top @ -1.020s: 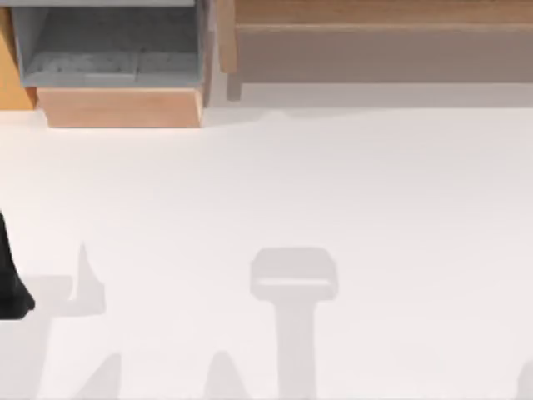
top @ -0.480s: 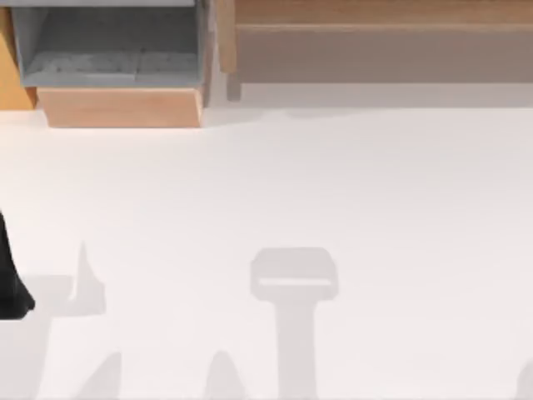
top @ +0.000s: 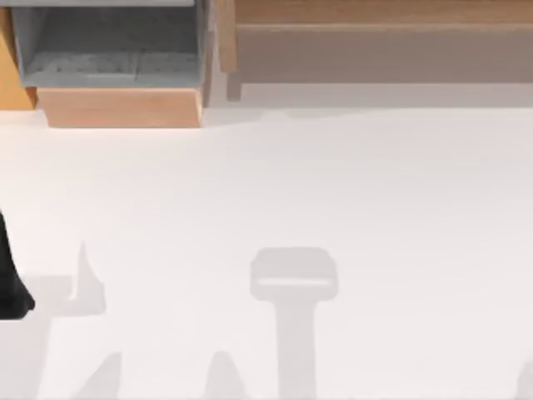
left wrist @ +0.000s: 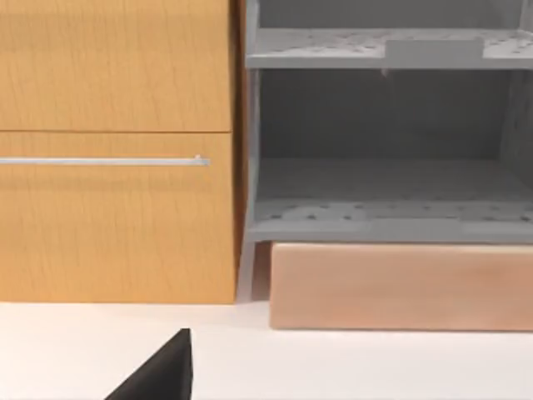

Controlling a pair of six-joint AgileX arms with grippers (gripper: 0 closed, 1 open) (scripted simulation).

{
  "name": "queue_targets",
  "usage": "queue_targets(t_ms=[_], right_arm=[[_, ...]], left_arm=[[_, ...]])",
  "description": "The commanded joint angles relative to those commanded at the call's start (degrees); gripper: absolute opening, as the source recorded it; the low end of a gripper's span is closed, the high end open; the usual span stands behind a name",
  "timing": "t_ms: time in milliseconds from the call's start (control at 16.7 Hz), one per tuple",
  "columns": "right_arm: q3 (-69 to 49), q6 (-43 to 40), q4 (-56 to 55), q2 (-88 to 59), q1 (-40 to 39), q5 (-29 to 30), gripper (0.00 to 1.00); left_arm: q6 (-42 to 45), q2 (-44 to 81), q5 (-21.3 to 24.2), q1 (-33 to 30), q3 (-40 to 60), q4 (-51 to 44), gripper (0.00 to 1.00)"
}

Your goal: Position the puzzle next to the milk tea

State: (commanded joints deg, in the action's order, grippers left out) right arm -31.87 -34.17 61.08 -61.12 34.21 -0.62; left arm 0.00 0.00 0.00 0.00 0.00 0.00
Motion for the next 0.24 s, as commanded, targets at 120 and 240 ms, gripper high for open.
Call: queue_targets(t_ms=[120,240], right_arm=[[0.0,0.0,0.0,0.0,0.0,0.0,1.0],[0.0,0.0,0.0,0.0,0.0,0.0,1.0]], left_arm=[[0.0,0.0,0.0,0.0,0.0,0.0,1.0],[0.0,0.0,0.0,0.0,0.0,0.0,1.0]])
